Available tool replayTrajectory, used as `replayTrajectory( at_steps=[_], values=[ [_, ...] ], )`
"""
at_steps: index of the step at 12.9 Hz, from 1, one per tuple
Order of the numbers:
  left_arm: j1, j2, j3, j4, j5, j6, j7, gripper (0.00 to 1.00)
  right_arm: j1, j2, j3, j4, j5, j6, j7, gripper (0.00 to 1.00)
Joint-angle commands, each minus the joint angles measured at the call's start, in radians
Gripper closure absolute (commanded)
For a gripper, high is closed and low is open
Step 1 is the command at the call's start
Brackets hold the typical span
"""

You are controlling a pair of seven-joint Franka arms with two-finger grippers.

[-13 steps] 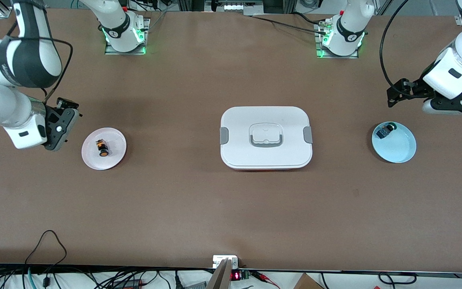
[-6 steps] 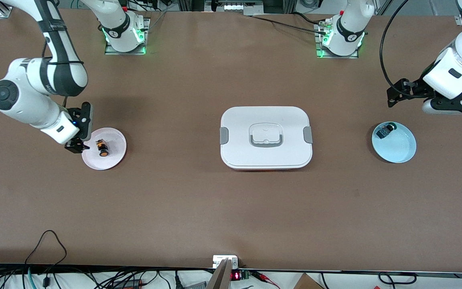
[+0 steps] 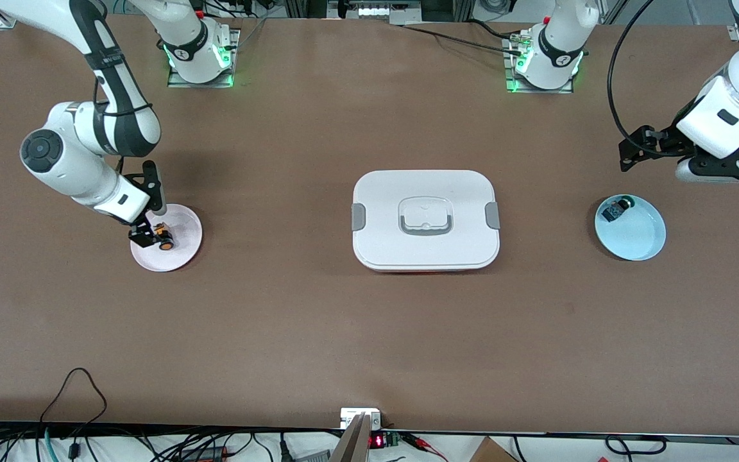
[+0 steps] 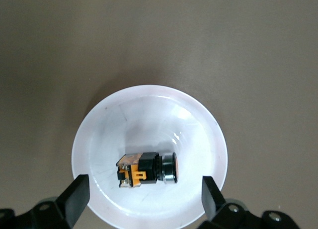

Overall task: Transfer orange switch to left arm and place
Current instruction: 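Lower the right gripper and close it on the orange switch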

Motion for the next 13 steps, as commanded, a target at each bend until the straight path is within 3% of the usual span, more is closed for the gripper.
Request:
replayTrajectory(
  at_steps=[1, 13],
  values=[
    [-0.006, 0.018, -0.001, 0.032, 0.011, -0.010, -0.015, 0.00, -0.033, 0.035, 0.022, -0.015, -0.011, 0.074, -0.121, 0.00],
    [-0.009, 0.018, -0.002, 0.032, 0.011, -0.010, -0.027, 0.00, -0.066, 0.127, 0.024, -0.015, -0.009, 0.187, -0.165, 0.00]
  ],
)
